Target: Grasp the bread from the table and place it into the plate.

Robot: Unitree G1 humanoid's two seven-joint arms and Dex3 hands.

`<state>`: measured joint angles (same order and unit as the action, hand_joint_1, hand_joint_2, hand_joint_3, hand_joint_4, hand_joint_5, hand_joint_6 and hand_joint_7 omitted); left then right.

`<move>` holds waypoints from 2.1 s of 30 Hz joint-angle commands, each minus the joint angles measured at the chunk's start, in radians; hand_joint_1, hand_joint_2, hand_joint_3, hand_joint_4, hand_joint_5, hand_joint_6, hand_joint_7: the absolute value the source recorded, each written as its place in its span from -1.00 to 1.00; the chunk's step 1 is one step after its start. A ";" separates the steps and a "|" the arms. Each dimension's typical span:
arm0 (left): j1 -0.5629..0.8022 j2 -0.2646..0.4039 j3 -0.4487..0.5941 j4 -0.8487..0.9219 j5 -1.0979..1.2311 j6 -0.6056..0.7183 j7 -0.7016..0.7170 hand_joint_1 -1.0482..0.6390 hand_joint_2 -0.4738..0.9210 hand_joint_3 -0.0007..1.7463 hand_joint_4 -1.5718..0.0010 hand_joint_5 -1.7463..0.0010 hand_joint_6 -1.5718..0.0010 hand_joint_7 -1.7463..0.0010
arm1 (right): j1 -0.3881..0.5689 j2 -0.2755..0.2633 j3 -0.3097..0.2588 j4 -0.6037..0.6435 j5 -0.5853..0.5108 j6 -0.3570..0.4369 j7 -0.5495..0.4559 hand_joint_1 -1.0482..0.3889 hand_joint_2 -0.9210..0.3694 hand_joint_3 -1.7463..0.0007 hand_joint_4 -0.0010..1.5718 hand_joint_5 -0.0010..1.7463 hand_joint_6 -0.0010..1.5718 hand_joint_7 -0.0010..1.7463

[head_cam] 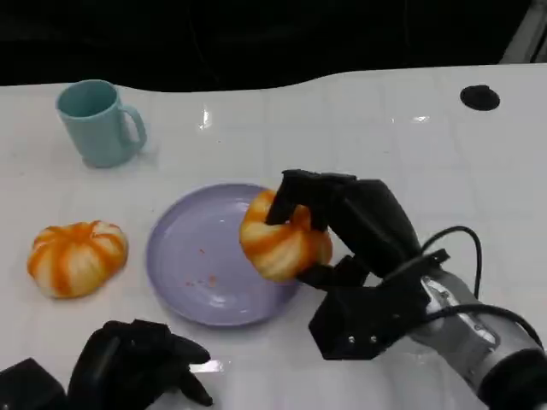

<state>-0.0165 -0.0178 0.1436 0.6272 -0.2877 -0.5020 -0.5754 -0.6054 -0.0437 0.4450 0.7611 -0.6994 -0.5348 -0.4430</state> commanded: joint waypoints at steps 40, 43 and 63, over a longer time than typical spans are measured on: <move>-0.018 0.001 -0.002 0.042 0.016 -0.028 0.029 -1.00 0.89 -1.00 -0.95 0.34 -1.00 0.76 | -0.152 -0.037 0.113 0.078 -0.020 0.015 0.258 -0.31 -1.00 0.78 -0.61 -0.79 -0.50 -0.97; -0.017 0.001 -0.001 0.039 0.016 -0.026 0.031 -1.00 0.89 -1.00 -0.96 0.35 -1.00 0.76 | -0.118 -0.062 0.094 0.029 0.003 -0.003 0.257 -0.29 -1.00 0.78 -0.57 -0.76 -0.46 -0.96; -0.015 0.009 -0.001 0.037 0.020 -0.028 0.027 -0.99 0.91 -0.99 -0.96 0.38 -1.00 0.77 | 0.249 -0.069 -0.136 -0.262 0.496 -0.177 0.528 -0.02 -1.00 0.81 -0.44 0.02 -0.08 -0.84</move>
<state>-0.0360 -0.0245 0.1370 0.6615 -0.2673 -0.5279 -0.5548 -0.4034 -0.1017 0.3409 0.5216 -0.2591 -0.6724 0.0642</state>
